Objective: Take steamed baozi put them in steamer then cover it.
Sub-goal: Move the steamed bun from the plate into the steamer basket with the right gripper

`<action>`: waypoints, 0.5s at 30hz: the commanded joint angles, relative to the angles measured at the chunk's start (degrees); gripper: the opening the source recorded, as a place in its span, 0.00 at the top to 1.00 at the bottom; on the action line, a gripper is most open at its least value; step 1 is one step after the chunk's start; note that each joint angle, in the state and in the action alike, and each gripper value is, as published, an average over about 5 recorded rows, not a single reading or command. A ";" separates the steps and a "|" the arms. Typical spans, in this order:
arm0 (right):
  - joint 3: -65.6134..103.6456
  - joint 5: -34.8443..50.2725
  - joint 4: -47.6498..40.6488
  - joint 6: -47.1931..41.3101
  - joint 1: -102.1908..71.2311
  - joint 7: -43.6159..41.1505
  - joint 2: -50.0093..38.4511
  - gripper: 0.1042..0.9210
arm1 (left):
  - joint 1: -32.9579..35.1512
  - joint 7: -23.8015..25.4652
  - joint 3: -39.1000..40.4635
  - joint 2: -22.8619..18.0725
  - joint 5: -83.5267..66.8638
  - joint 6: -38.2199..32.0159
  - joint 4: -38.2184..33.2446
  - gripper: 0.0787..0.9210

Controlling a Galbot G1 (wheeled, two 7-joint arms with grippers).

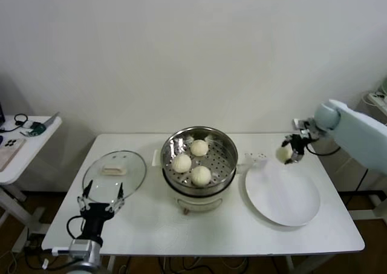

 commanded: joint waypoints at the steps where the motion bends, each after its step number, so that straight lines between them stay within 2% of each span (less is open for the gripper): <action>1: -21.92 28.69 6.79 -7.33 23.32 3.15 6.26 0.23 | 0.03 0.16 0.78 0.28 0.15 -0.40 -0.08 0.12; 6: -26.53 35.87 10.52 -9.76 26.97 5.42 10.66 0.23 | 0.10 0.41 1.26 1.10 0.23 -0.65 0.15 0.12; 15: -31.63 41.47 14.25 -11.90 25.79 10.05 18.97 0.24 | -0.11 0.46 1.71 1.73 0.13 -1.00 -0.06 0.12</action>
